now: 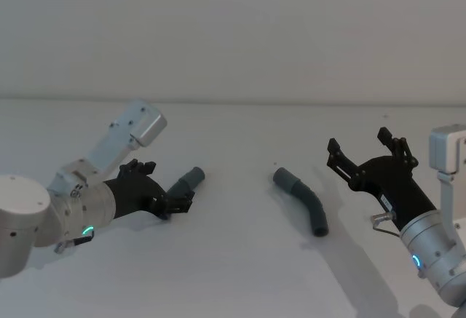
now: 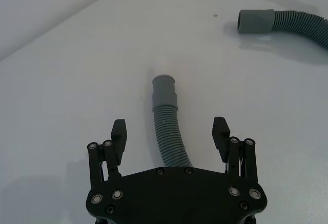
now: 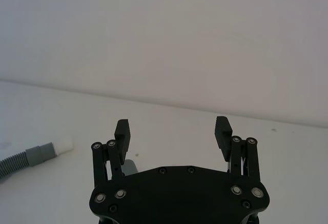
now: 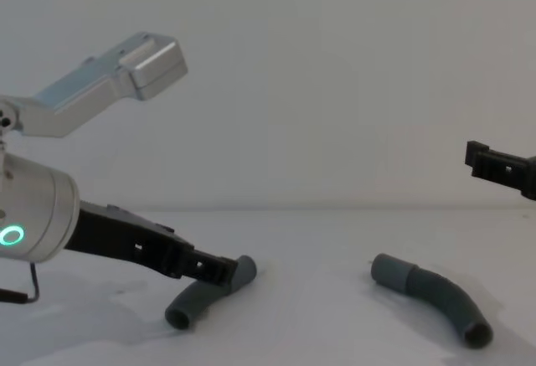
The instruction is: Use both hands to pick up one end of the pipe from the table, align the ends, and insert them.
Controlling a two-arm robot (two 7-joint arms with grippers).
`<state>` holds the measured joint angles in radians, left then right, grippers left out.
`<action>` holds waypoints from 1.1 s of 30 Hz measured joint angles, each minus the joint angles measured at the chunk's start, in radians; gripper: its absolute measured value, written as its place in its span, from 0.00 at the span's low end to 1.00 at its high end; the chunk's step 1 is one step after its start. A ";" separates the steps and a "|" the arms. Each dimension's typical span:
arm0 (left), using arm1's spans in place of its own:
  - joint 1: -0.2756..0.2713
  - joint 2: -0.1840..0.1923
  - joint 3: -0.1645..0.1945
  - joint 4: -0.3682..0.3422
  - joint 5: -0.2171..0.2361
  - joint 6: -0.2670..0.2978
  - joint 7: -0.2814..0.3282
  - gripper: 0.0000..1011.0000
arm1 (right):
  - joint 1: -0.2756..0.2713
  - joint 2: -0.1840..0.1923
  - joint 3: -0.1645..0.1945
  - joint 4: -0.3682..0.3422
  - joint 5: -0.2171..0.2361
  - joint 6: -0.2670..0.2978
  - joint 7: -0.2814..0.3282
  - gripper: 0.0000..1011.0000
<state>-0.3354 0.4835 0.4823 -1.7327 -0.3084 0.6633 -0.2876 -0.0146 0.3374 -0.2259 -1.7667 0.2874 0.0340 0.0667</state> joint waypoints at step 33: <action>-0.070 -0.066 0.023 0.138 0.010 0.031 -0.061 0.99 | 0.000 0.000 0.000 0.000 0.000 0.000 0.000 0.99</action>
<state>-0.4055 0.4177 0.5054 -1.5950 -0.2987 0.6944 -0.3484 -0.0146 0.3374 -0.2258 -1.7667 0.2874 0.0340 0.0667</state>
